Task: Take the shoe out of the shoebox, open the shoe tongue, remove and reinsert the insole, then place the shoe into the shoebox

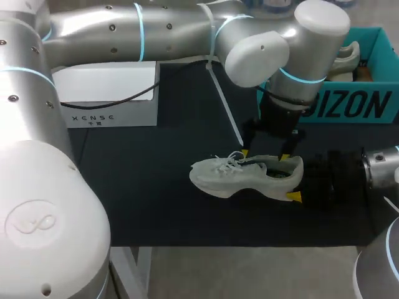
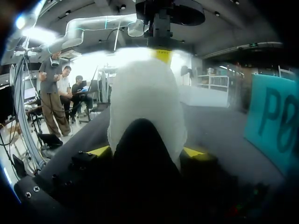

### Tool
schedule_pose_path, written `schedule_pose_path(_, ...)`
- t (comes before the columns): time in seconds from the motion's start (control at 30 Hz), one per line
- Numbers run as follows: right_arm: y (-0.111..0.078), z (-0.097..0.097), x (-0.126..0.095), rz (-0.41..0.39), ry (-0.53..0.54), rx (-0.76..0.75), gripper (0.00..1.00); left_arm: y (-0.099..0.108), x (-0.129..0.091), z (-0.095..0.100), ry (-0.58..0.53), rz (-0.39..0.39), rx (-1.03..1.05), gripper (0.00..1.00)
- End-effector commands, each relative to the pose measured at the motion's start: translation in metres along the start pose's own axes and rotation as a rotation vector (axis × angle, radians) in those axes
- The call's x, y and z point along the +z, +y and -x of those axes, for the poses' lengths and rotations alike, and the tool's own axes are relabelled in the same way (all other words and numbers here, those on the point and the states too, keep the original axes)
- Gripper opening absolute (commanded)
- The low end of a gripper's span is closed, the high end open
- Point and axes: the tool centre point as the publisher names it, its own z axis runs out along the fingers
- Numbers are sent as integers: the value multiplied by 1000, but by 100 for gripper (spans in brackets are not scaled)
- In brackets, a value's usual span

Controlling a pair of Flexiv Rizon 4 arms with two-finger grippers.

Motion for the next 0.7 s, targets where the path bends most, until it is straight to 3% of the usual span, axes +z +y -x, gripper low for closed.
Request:
schedule_pose_path(0.03,-5,0,5,-3,0,1,0,1,4,-9,-37,6,-2,100)
schedule_pose_path(0.7,-5,0,5,-3,0,1,0,5,35,3,-105,56,-25,100)
